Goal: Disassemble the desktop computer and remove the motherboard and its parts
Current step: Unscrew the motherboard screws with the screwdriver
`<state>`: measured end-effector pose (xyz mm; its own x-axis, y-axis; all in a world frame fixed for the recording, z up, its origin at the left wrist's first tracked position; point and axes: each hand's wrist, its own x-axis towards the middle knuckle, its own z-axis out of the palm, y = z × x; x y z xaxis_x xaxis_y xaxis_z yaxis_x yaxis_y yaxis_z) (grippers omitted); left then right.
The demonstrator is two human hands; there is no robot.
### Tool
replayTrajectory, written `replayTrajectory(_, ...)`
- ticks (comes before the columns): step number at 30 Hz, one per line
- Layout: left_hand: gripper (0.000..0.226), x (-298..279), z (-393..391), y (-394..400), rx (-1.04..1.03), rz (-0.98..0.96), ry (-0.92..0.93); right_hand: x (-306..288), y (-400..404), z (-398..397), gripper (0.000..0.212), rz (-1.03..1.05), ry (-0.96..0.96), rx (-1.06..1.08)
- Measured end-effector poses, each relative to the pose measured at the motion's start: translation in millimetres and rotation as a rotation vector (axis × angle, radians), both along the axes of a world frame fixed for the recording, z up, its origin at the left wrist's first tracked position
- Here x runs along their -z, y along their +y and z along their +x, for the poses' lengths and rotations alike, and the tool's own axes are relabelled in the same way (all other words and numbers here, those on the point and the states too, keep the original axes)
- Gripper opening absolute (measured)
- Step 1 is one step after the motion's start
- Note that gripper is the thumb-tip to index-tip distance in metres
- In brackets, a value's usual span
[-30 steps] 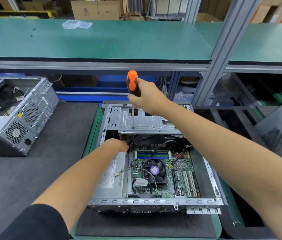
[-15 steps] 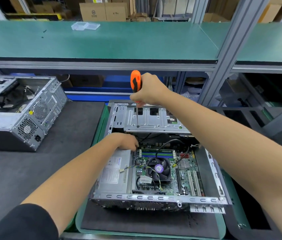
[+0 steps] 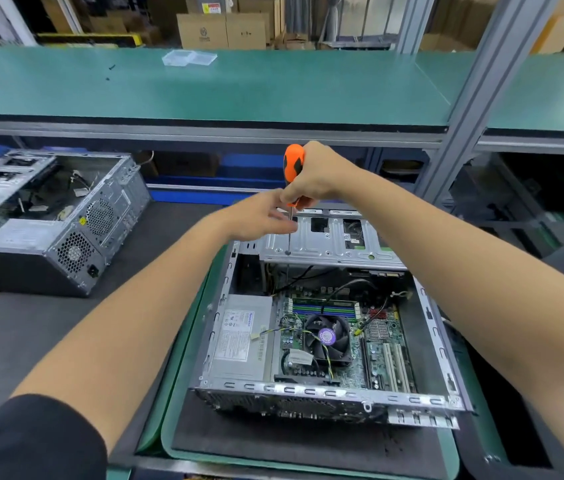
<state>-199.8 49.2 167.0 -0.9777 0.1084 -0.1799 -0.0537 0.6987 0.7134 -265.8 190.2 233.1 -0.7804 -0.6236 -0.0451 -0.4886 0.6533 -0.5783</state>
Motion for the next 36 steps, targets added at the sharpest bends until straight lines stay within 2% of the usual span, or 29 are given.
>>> replayTrajectory(4, 0.01, 22.0, -6.3, 19.6, -0.109, 0.201, 0.161, 3.2, 1.3, -2.6, 0.036, 0.012, 0.001, 0.016)
replayTrajectory(8, 0.008, 31.8, -7.4, 28.6, -0.269, 0.254, 0.243, -0.8, 5.4, -0.1, 0.04, 0.014, -0.026, -0.035)
replayTrajectory(10, 0.01, 33.0, -8.1, 27.6, -0.319, 0.286, 0.259, -10.3, 4.9, 1.9, 0.041, -0.077, -0.053, -0.075)
replayTrajectory(12, 0.012, 33.0, -9.1, 26.2, -0.319, 0.253, 0.266, -21.3, 1.5, 1.9, 0.037, -0.084, 0.005, -0.09)
replayTrajectory(15, 0.013, 34.2, -10.7, 25.4, -0.299, 0.187, 0.281, -30.2, -3.1, 2.9, 0.018, 0.137, 0.232, -0.173)
replayTrajectory(17, 0.015, 34.9, -10.5, 23.1, -0.282, 0.114, 0.294, -31.1, -4.3, 2.8, 0.011, 0.205, 0.244, -0.216)
replayTrajectory(21, 0.022, 32.0, -6.1, 15.4, -0.254, -0.032, 0.3, -36.3, -7.2, -0.3, 0.013, 0.286, 0.256, -0.329)
replayTrajectory(24, 0.025, 30.8, -6.5, 17.1, -0.237, -0.058, 0.301, -38.4, -7.7, -4.3, 0.018, 0.318, 0.284, -0.389)
replayTrajectory(27, 0.043, 32.2, -6.5, 17.2, -0.251, -0.171, 0.346, -34.1, -7.7, -7.2, 0.016, 0.302, 0.321, -0.372)
replayTrajectory(29, 0.055, 34.8, -1.4, 10.6, -0.195, -0.194, 0.256, -29.9, -6.8, -8.3, 0.008, 0.264, 0.316, -0.34)
replayTrajectory(31, 0.043, 40.9, 7.3, 7.1, -0.008, -0.154, -0.005, -27.4, -6.3, -8.6, 0.003, 0.24, 0.286, -0.319)
replayTrajectory(33, 0.026, 48.1, 14.4, 8.2, 0.208, -0.239, -0.218, -26.3, -7.9, -9.7, 0.003, 0.245, 0.26, -0.312)
replayTrajectory(36, 0.032, 63.4, 17.2, 14.2, 0.341, -0.395, -0.364, -26.9, -8.4, -11.6, 0.005, 0.232, 0.237, -0.309)
